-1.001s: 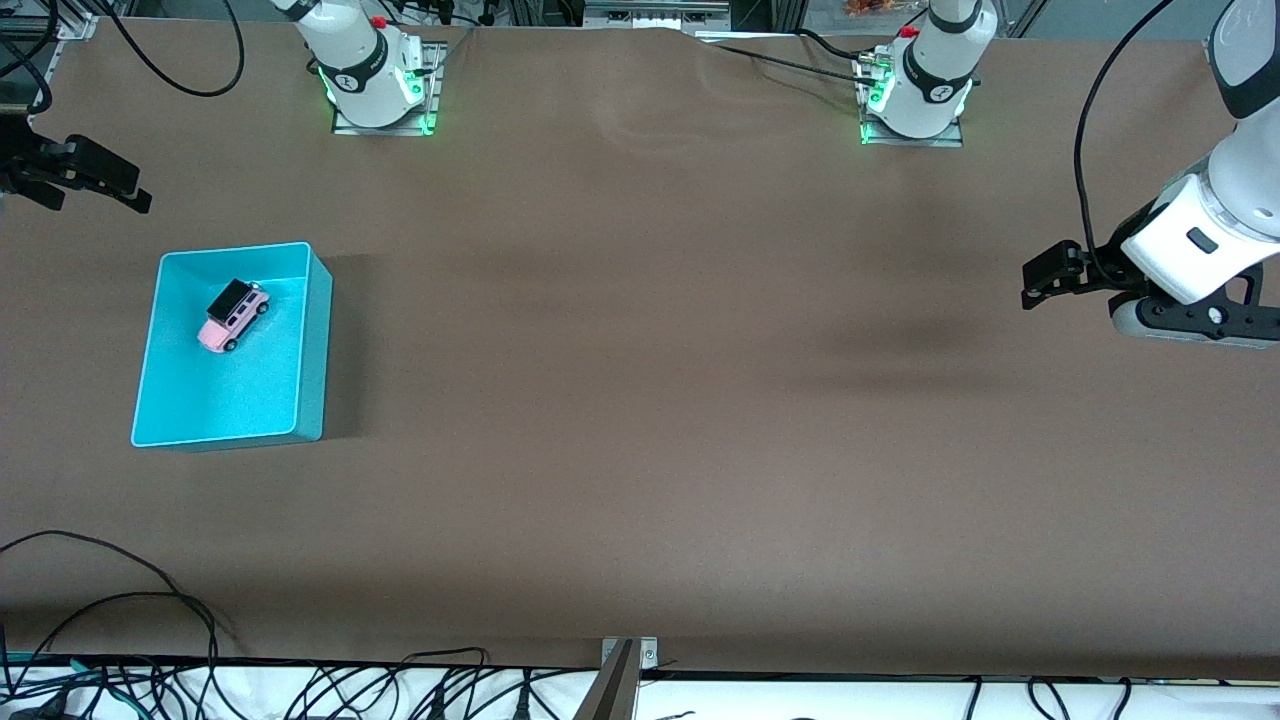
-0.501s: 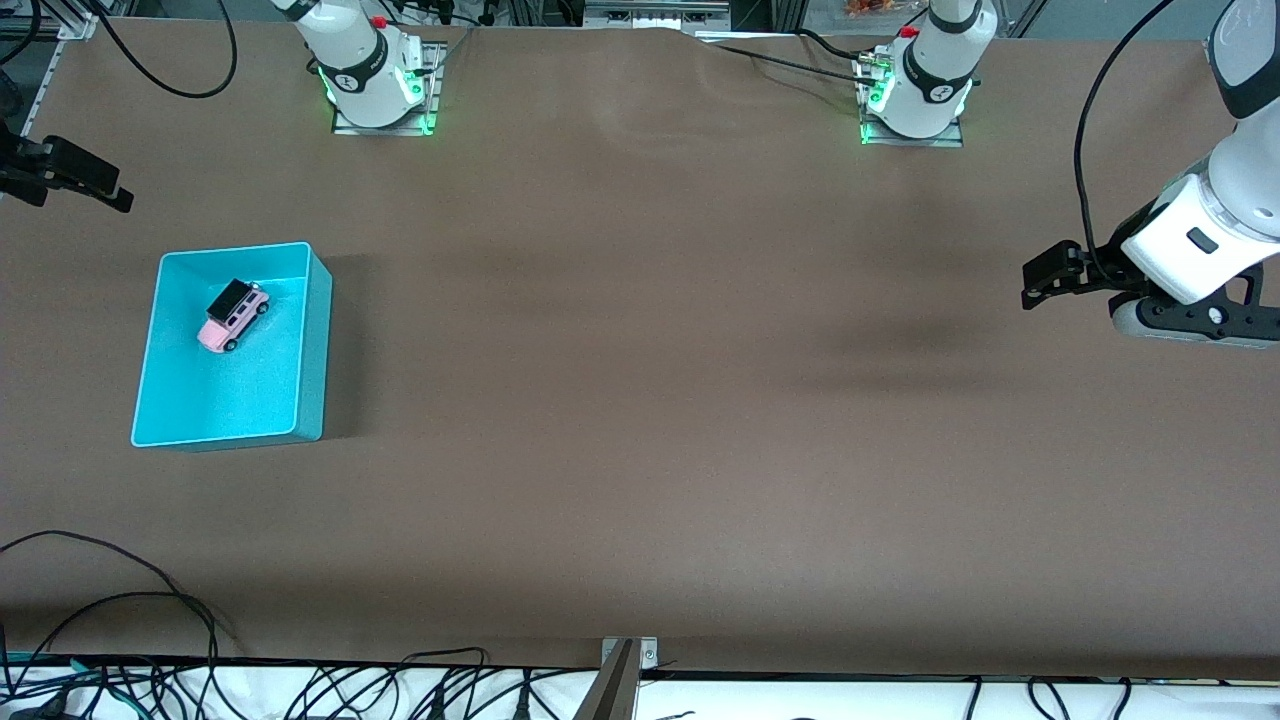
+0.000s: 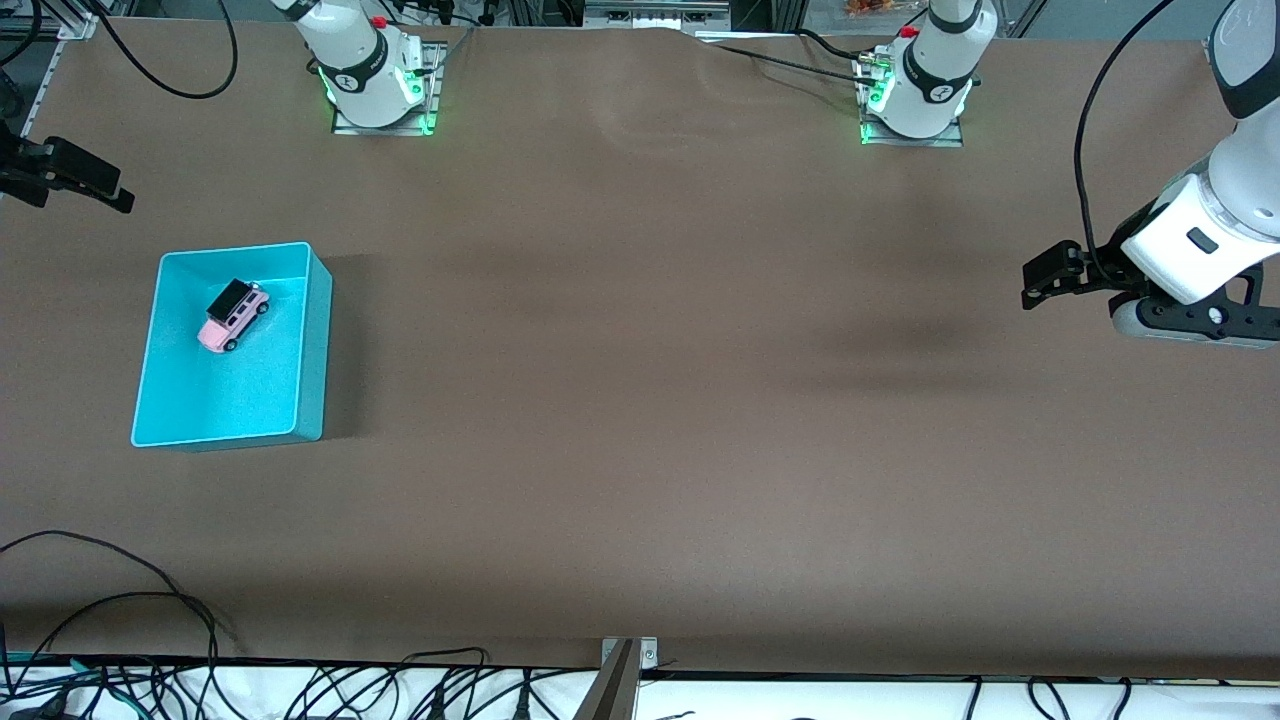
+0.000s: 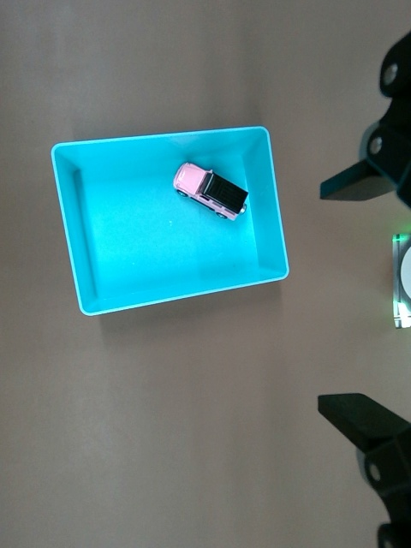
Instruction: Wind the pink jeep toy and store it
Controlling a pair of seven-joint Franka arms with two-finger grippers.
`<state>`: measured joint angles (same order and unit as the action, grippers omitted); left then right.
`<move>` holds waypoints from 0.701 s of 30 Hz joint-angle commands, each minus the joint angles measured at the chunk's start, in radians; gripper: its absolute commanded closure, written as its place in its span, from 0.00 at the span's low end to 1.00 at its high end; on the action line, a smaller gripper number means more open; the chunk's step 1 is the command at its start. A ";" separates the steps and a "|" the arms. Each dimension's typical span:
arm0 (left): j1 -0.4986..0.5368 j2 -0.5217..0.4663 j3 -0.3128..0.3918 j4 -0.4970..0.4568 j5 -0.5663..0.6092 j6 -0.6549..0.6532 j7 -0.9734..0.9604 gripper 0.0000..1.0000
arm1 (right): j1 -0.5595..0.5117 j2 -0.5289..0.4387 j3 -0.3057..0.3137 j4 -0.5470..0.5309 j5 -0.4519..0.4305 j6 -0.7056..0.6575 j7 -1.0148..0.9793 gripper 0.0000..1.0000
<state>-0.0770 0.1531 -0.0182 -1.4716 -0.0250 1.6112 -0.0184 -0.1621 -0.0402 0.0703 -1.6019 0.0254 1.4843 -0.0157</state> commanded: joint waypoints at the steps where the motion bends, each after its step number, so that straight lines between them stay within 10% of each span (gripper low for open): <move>1: 0.009 -0.009 -0.006 0.001 -0.001 -0.001 -0.006 0.00 | -0.007 0.019 0.002 0.037 0.013 -0.016 0.003 0.00; 21: 0.008 -0.009 -0.006 0.001 -0.001 0.001 -0.006 0.00 | -0.008 0.025 0.002 0.037 0.010 -0.002 -0.001 0.00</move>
<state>-0.0767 0.1531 -0.0182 -1.4716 -0.0250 1.6112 -0.0184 -0.1622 -0.0333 0.0702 -1.5964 0.0254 1.4851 -0.0143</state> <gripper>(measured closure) 0.000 0.000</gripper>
